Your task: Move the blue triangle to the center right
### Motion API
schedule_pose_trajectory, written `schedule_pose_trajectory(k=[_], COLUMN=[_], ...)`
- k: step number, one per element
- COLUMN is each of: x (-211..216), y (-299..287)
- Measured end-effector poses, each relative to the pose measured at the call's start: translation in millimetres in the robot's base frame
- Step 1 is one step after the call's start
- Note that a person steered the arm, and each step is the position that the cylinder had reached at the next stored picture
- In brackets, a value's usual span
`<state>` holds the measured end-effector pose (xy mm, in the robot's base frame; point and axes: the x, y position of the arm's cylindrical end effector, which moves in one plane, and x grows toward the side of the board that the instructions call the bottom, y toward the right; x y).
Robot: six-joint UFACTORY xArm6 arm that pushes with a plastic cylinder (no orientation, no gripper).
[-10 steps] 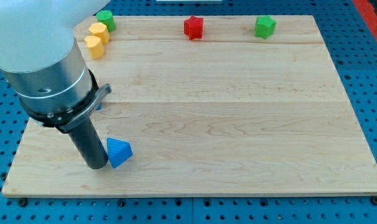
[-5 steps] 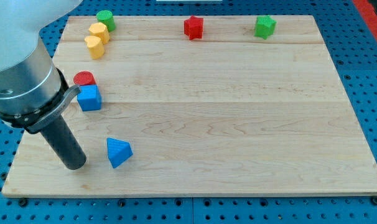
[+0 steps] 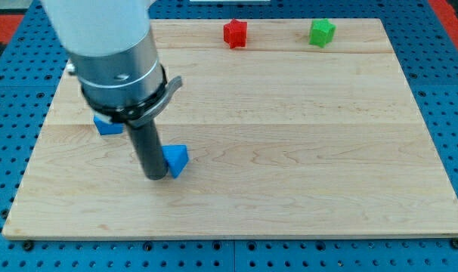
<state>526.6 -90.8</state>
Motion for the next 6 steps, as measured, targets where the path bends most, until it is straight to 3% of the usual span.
schedule_pose_trajectory(k=[2,3,4,6], x=[-68,-65,-93,-130], y=[98,65,88,201])
